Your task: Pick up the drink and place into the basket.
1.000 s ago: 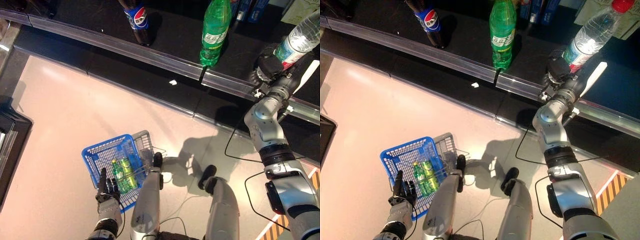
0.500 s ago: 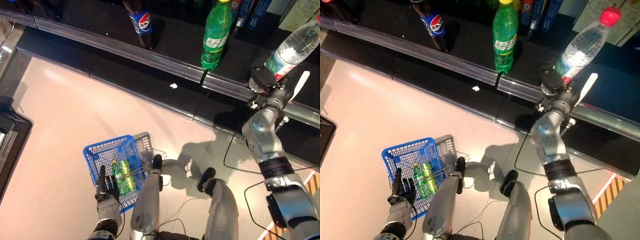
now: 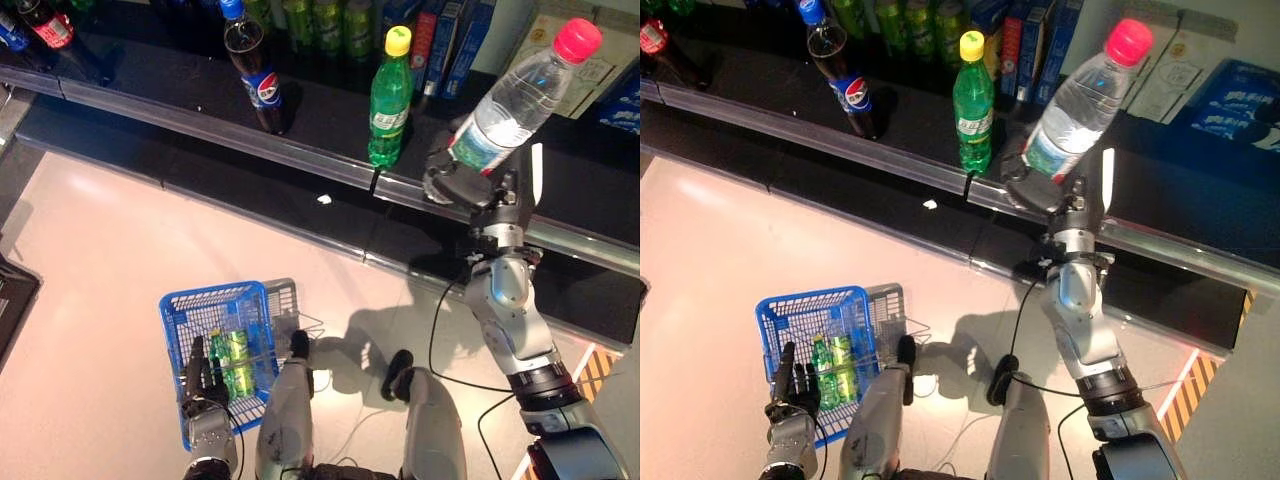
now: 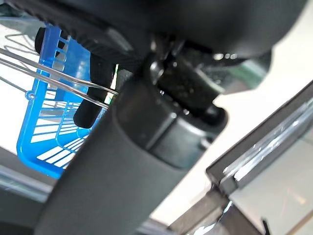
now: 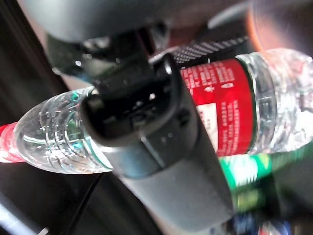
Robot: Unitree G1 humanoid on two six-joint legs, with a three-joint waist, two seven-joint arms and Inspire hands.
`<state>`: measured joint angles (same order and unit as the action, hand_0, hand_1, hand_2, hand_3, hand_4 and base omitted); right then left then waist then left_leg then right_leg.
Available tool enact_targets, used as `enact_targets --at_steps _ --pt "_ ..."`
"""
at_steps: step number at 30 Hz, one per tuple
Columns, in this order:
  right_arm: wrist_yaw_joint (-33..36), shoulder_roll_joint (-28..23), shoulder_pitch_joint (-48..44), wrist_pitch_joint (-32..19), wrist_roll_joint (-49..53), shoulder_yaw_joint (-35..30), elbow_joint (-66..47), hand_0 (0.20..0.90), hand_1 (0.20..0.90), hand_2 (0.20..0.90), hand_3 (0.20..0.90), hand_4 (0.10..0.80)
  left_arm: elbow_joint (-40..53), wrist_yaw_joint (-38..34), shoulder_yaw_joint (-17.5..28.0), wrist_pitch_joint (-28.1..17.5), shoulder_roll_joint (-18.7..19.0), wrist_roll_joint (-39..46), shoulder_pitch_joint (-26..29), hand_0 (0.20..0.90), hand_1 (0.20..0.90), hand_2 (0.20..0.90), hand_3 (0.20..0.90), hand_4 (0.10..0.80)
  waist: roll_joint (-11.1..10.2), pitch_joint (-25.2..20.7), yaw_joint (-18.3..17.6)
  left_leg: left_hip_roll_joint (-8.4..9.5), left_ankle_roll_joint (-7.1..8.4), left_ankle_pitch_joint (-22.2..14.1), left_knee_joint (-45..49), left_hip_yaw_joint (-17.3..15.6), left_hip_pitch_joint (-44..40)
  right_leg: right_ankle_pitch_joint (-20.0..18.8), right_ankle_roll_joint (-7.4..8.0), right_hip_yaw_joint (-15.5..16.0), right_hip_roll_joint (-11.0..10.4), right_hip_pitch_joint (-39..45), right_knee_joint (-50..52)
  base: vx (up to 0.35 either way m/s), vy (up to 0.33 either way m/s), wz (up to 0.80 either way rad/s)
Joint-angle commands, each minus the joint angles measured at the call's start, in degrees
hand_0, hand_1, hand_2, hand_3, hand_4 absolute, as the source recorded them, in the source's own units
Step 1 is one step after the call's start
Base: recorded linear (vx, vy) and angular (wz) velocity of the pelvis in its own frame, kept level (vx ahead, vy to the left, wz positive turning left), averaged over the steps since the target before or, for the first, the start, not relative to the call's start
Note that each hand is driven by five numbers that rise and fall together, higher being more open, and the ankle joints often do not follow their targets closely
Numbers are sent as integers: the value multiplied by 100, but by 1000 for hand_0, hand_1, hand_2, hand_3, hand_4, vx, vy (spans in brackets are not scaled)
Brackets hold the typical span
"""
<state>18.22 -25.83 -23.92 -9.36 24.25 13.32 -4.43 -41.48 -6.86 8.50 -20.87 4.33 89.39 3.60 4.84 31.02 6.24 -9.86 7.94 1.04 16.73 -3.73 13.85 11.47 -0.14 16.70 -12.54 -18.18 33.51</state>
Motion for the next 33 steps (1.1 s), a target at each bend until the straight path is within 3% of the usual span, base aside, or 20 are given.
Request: enact_targets --at_steps 1,9,16,25,33 --pt "-724 304 -426 -358 -16 356 -1329 300 300 300 200 100 1751 1190 154 -738 650 -994 -271 300 300 300 200 100 -138 -772 48 15 -14 791 336 -20 48 -53 -17 26 -54 1098 -728 20 10 5" --pt "-902 641 -331 -181 187 1345 -1376 300 300 300 200 100 3057 1486 -335 -631 908 -1891 -559 300 300 300 200 100 -83 -717 399 136 -43 737 201 195 -32 -80 39 231 -152 1334 -787 8 14 19" --pt "-346 955 -609 -103 47 1980 -1086 300 300 300 200 100 4178 1572 -773 -263 1235 -2179 -558 300 300 300 200 100 -44 -628 782 318 -70 667 115 450 -20 -174 118 508 -232 1561 -956 9 -14 22" --pt "89 1314 -1021 12 44 2239 -292 300 300 300 200 100 5190 1799 -1109 166 1527 -2187 -496 300 300 300 200 100 44 -451 1177 578 -129 498 185 740 91 -217 197 851 -412 1691 -928 12 -20 22" --pt "322 1661 -1240 95 280 2432 620 300 300 300 200 100 5866 2702 -1363 465 1741 -2049 -281 300 300 300 200 100 90 -346 1453 761 -182 392 162 953 193 -307 280 1084 -511 1733 -987 10 -26 23"
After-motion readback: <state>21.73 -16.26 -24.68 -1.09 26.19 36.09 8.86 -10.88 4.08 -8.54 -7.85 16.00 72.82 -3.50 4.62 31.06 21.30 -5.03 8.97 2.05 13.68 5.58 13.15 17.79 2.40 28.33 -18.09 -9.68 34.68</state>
